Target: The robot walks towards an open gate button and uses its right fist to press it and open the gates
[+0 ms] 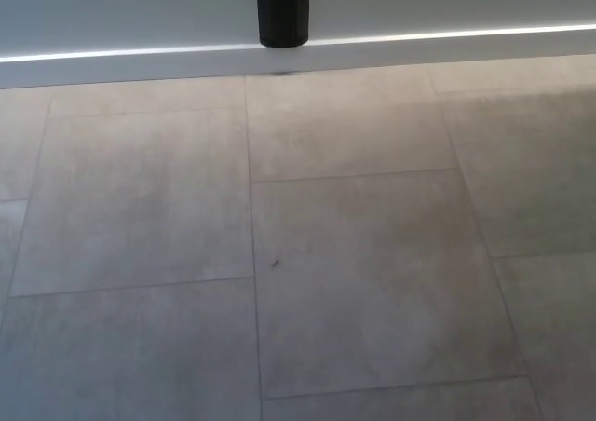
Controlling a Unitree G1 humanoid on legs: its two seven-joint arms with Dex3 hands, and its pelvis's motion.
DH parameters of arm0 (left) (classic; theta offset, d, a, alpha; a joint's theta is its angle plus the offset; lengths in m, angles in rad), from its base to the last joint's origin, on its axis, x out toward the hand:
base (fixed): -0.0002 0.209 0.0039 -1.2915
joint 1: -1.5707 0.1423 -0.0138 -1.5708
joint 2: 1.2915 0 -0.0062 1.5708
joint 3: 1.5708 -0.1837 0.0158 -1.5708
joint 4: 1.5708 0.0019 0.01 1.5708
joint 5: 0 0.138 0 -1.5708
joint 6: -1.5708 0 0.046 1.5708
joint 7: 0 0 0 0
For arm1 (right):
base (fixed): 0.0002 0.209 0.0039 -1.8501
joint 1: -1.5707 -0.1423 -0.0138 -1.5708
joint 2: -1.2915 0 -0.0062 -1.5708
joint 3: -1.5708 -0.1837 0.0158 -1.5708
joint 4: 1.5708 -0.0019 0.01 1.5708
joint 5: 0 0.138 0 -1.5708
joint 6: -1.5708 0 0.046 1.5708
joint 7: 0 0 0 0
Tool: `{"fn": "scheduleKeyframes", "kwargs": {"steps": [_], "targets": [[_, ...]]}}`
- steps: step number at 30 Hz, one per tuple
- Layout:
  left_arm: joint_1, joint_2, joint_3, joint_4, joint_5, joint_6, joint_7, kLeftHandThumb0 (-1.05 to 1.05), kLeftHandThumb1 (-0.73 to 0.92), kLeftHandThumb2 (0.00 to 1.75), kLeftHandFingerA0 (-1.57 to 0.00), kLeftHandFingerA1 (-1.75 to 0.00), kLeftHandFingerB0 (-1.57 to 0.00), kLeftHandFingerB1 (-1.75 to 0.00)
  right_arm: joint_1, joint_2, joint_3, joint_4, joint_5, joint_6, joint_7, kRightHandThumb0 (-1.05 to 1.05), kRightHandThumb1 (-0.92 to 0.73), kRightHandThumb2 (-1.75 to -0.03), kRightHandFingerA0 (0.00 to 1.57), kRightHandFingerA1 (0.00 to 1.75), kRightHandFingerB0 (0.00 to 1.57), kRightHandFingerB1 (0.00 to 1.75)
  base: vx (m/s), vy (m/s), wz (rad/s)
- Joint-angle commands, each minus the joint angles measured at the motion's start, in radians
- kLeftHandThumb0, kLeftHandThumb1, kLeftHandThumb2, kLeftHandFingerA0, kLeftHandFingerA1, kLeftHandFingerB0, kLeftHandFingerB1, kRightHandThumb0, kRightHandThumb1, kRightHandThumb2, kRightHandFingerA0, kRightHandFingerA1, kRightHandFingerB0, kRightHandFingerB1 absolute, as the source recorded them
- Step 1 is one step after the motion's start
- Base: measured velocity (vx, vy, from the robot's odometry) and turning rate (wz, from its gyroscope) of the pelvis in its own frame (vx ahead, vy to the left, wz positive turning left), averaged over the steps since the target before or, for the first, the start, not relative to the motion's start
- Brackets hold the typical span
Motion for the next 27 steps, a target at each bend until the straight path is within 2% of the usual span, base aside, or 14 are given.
{"fn": "scheduleKeyframes", "kwargs": {"steps": [1,3,5,11,18,20,27], "targets": [[-0.005,-0.001,0.047,0.042,-0.045,-0.176,0.069,-0.05,0.53,1.11,-1.05,-0.91,-1.01,-0.65,-0.001,0.010,-0.045,0.024,0.042,-0.160,-0.063,-0.05,-0.48,-1.16,1.07,0.85,0.89,0.64,0.00,0.000,0.00],[-0.006,-0.003,0.050,0.044,-0.043,-0.187,0.079,-0.05,0.53,1.11,-1.05,-0.91,-1.01,-0.65,0.001,0.010,-0.047,0.027,0.040,-0.167,-0.061,-0.05,-0.48,-1.16,1.07,0.85,0.89,0.64,0.00,0.000,0.00],[-0.007,-0.006,0.053,0.048,-0.043,-0.193,0.089,-0.04,0.57,1.04,-1.05,-0.90,-0.99,-0.63,0.000,0.009,-0.050,0.033,0.042,-0.168,-0.059,-0.03,-0.48,-1.14,1.05,0.84,0.91,0.63,0.00,0.000,0.00],[-0.012,-0.004,0.059,0.062,-0.049,-0.200,0.079,-0.03,0.55,1.06,-1.05,-0.89,-0.96,-0.62,-0.009,0.007,-0.049,0.062,0.039,-0.189,-0.064,0.00,-0.47,-1.07,1.05,0.86,0.90,0.63,0.04,-0.005,0.12],[-0.003,-0.005,0.041,0.063,-0.037,-0.233,0.100,-0.02,0.52,1.08,-1.11,-0.92,-1.07,-0.65,-0.011,0.011,-0.047,0.071,0.037,-0.217,-0.095,-0.04,-0.47,-1.09,1.10,0.87,0.94,0.67,0.00,0.010,-0.02],[-0.002,-0.006,0.035,0.055,-0.034,-0.244,0.122,-0.06,0.52,1.07,-1.12,-1.01,-1.08,-0.76,-0.017,0.007,-0.042,0.076,0.028,-0.219,-0.113,-0.01,-0.47,-1.07,1.11,0.85,0.97,0.66,0.06,0.144,-0.15],[-0.017,-0.002,0.034,0.057,-0.047,-0.237,0.128,-0.06,0.55,1.05,-1.11,-1.02,-1.06,-0.72,-0.023,0.000,-0.034,0.077,0.029,-0.237,-0.118,0.04,-0.45,-1.10,1.10,0.88,0.96,0.66,0.18,0.312,0.02]]}}
